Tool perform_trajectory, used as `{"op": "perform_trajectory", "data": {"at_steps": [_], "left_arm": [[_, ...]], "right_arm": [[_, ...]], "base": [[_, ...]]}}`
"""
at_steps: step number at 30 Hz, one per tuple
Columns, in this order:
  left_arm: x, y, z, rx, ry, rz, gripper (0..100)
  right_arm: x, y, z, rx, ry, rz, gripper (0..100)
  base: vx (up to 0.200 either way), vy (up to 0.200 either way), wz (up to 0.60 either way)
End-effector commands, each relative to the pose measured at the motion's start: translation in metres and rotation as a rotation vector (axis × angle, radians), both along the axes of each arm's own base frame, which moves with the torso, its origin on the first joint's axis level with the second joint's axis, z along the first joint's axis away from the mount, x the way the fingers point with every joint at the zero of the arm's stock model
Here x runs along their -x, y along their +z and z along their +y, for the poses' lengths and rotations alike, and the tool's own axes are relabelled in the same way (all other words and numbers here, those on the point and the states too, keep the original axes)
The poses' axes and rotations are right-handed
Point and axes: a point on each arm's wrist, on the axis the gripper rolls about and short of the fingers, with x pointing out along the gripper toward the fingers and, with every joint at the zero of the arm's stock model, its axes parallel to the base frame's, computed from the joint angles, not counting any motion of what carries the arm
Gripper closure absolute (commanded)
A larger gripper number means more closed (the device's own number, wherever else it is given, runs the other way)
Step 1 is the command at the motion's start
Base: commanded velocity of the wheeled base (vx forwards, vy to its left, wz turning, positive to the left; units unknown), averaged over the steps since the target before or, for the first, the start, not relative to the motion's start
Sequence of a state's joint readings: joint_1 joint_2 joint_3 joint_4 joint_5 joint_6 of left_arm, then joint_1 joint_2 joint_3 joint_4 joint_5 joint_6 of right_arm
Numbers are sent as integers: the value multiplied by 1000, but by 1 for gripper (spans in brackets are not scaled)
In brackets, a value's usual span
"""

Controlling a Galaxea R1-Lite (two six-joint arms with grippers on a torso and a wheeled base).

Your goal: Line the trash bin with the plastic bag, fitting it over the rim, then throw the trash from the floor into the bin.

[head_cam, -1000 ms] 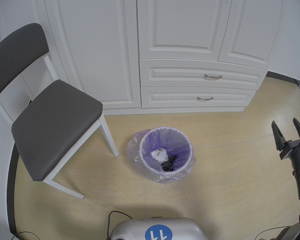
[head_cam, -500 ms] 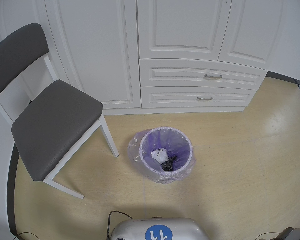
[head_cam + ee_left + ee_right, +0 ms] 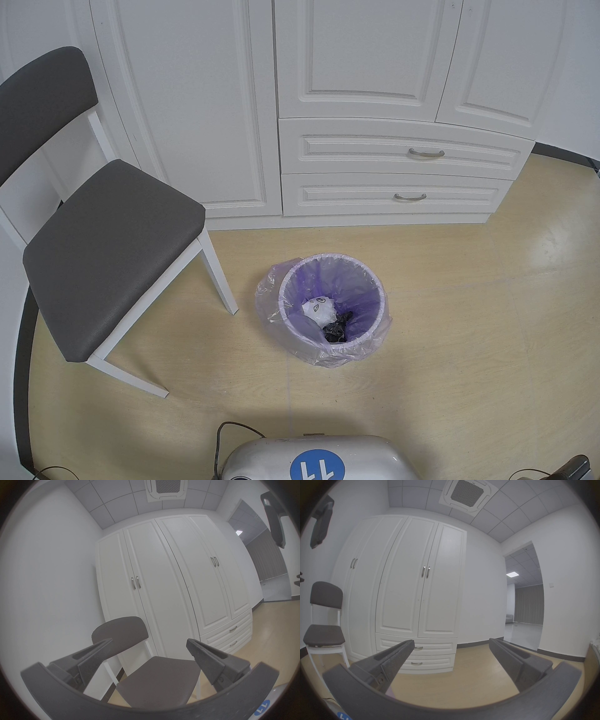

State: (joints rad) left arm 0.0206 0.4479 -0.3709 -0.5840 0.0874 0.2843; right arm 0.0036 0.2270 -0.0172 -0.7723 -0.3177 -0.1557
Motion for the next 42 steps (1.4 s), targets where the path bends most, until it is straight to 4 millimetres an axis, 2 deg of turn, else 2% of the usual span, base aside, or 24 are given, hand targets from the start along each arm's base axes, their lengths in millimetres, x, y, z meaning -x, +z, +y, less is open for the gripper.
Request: {"op": "perform_trajectory", "data": {"at_steps": [1,8,13,23,29,35,42], "left_arm": [[24,-5,-1,10,2,-42,0],[35,-19,-2,30,3,-16,0],[42,-39,-2,46,0,21,0],[37,-90,-1,99,-25,105,0],[35,-103,-1,148,-64,126,0],[27,-133,0,139,-65,168,0],[25,-142,0,222,-79,249,0]], "right_arm": [[26,-21,0,-52,3,-118,0],[25,-23,-2,-137,-50,-122,0],[25,-24,-2,-134,-63,-109,0],[18,-33,-2,-119,-60,8,0],[18,-33,-2,-116,-48,13,0],[20,-31,-2,-67,-71,4,0],[22,-27,-1,-11,-74,-24,0]], "base": [[0,0,0],[0,0,0],[0,0,0],[0,0,0],[0,0,0],[0,0,0],[0,0,0]]}}
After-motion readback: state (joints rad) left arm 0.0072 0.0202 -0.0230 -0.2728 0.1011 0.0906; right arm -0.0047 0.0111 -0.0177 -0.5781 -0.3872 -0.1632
